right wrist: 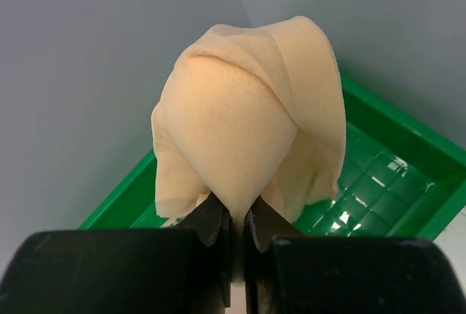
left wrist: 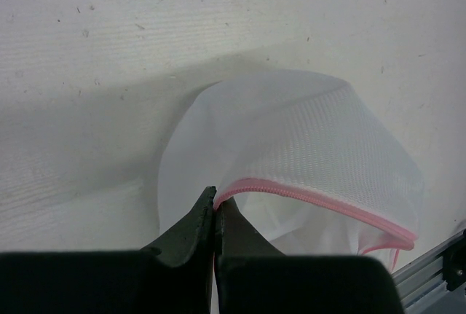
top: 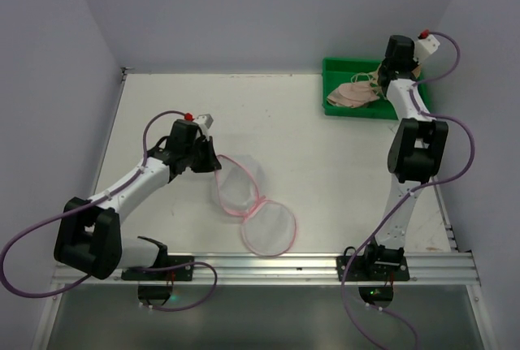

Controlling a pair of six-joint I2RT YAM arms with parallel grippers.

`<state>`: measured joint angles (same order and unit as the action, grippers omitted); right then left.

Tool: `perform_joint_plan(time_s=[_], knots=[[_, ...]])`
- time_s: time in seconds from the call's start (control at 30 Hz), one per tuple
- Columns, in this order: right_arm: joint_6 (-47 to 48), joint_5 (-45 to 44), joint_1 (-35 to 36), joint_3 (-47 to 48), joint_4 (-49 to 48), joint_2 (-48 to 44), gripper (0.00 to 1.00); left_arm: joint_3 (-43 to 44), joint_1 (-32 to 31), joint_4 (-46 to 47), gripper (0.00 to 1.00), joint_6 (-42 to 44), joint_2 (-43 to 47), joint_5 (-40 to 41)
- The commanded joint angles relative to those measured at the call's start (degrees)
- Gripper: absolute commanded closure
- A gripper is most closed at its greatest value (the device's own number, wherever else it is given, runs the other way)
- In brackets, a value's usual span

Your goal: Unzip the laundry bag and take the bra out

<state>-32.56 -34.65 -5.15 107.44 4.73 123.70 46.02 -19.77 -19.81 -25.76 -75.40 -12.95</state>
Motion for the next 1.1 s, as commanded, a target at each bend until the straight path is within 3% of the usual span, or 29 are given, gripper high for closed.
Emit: perform_joint_plan(time_s=[0.0, 0.37, 0.43, 0.47, 0.5, 0.73, 0.97, 1.07], knots=[[-0.5, -2.4, -0.6, 0.3, -2.5, -2.2, 1.00, 1.2, 0.6, 0.6, 1.00, 1.8, -0.5, -1.2], [-2.2, 3.3, -2.8, 7.0, 4.7, 6.1, 0.98, 0.1, 0.7, 1.0, 1.00, 1.7, -0.7, -1.1], [-2.3, 3.6, -2.7, 8.2, 6.5, 6.5, 0.88, 0.1, 0.7, 1.1, 1.00, 1.7, -0.9, -1.2], [-2.6, 3.7, -2.8, 7.9, 6.3, 5.7, 0.78, 0.1, 0.7, 1.1, 1.00, 1.7, -0.9, -1.2], [-3.1, 3.6, -2.8, 6.8, 6.1, 5.2, 0.61, 0.1, 0.7, 1.1, 1.00, 1.7, -0.9, -1.1], [0.6, 7.6, -1.5, 3.3, 3.8, -0.5, 0.28, 0.2, 0.7, 1.3, 1.00, 1.5, -0.7, -2.0], [8.4, 9.4, 2.2, 0.1, 5.0, -5.6, 0.19, 0.2, 0.8, 1.4, 1.00, 1.4, -0.1, -2.7], [9.9, 14.7, 3.1, 2.1, 10.9, -5.1, 0.19, 0.0, 0.8, 1.4, 1.00, 1.5, 0.3, -2.8]])
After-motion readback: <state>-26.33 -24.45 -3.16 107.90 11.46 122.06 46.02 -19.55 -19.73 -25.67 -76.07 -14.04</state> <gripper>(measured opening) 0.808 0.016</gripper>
